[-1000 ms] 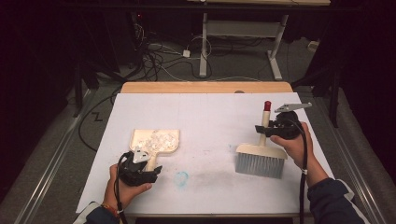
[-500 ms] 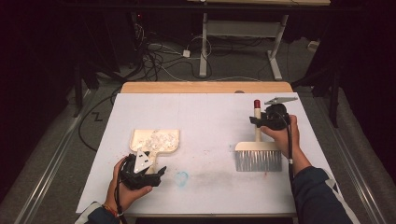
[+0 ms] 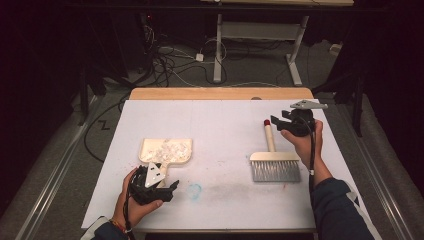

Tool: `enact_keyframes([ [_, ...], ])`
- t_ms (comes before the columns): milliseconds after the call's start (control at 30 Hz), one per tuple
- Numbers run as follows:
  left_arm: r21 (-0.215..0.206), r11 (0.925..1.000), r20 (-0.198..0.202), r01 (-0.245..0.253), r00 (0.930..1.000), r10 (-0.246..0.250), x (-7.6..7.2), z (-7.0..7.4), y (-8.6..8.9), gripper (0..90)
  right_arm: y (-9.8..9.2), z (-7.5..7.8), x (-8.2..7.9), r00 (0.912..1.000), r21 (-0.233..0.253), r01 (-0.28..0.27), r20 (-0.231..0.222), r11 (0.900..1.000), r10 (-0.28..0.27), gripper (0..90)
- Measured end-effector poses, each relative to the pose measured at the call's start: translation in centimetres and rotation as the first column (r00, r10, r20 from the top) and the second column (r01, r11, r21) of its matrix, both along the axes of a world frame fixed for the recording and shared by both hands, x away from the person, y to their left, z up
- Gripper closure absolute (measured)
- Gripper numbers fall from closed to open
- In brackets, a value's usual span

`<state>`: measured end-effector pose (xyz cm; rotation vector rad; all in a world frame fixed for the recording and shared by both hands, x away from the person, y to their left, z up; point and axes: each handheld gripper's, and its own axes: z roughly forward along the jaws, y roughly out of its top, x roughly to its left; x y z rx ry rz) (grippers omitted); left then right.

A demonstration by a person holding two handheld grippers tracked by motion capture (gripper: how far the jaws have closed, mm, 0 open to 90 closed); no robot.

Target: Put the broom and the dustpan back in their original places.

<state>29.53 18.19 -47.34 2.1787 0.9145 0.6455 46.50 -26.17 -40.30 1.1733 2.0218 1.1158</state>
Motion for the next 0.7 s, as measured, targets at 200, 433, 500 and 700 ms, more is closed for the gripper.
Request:
enact_keyframes([
  [200, -0.008, 0.9999, -0.004, 0.008, 1.0000, -0.008, -0.1, -0.1, -0.1, 18.6, 0.3, 0.4, -1.2, 0.9986, -0.002, 0.001, 0.053, 1.000, -0.001, 42.6],
  [433, 0.002, 0.9998, -0.006, 0.019, 0.9998, -0.019, -0.3, -0.3, -0.5, 18.5, 0.8, 0.4, -2.5, 0.9956, -0.011, 0.013, 0.093, 1.000, -0.012, 34.6],
  [500, 0.004, 0.9998, -0.007, 0.018, 0.9998, -0.018, -0.3, -0.4, -0.5, 18.5, 1.1, 0.5, -2.9, 0.9947, -0.016, 0.005, 0.103, 1.000, -0.004, 33.9],
  [700, 0.000, 0.9999, -0.016, 0.012, 0.9998, -0.012, -0.3, -0.4, -0.4, 18.5, 1.8, 0.9, -3.7, 0.9913, -0.053, 0.002, 0.131, 0.999, 0.004, 24.7],
])
